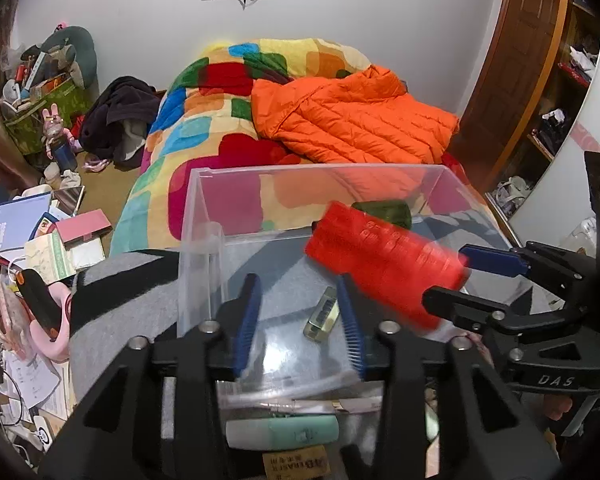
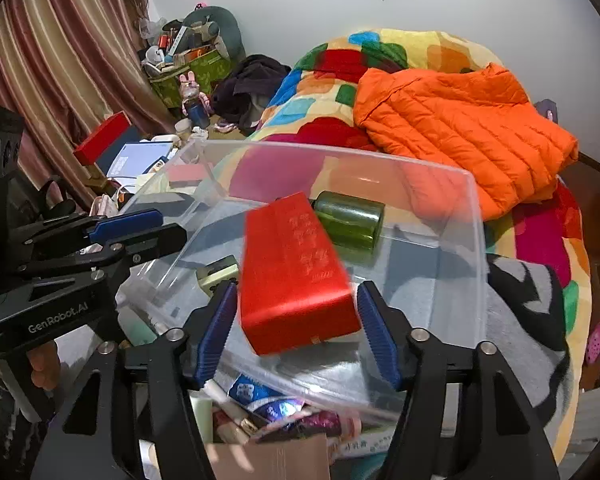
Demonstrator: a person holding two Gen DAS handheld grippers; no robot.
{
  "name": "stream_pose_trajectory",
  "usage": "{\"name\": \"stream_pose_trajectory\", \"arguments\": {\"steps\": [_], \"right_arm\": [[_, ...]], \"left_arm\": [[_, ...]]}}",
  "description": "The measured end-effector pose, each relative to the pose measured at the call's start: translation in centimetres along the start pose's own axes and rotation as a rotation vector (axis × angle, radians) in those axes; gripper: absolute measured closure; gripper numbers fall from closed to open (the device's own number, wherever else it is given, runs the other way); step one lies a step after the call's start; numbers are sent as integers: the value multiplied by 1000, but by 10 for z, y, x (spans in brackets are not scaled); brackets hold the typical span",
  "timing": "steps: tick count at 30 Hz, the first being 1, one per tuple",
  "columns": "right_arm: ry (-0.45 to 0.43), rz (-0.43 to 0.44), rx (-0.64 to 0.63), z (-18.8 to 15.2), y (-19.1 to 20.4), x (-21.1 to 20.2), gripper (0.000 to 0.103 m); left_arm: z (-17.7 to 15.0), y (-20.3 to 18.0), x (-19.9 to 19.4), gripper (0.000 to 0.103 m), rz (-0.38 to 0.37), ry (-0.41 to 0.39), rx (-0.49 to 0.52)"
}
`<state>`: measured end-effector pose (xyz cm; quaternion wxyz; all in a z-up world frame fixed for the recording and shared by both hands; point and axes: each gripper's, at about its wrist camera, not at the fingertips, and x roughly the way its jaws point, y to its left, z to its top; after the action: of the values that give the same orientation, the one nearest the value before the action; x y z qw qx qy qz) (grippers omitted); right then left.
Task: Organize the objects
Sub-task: 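Carry the tile and red box into the clear box and release both, then grasp the 'AB ERASER' eraser with the left gripper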
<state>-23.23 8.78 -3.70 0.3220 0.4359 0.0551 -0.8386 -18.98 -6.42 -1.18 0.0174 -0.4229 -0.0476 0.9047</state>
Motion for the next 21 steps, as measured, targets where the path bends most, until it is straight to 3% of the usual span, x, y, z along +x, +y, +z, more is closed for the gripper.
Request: {"name": "stream_pose_trajectory", "arguments": {"steps": [7, 9, 12, 14, 17, 21], "right_arm": [[-52, -1, 0, -7, 2, -33, 43], [-72, -10, -1, -10, 3, -44, 42], [-112, -36, 1, -16, 4, -63, 39], [-145, -60, 6, -20, 3, -77, 32], [-182, -92, 18, -29, 0, -97, 30], [-188, -119, 40, -45, -7, -109, 30]], "left_arm": [[-5, -9, -36, 43, 18, -77, 38], [-8, -11, -48, 30, 23, -98, 42], [-13, -13, -63, 30, 26, -116, 44], [-16, -13, -69, 29, 29, -120, 40], [-23, -9, -77, 13, 41, -124, 24], [-41, -4, -79, 12, 61, -108, 12]]}}
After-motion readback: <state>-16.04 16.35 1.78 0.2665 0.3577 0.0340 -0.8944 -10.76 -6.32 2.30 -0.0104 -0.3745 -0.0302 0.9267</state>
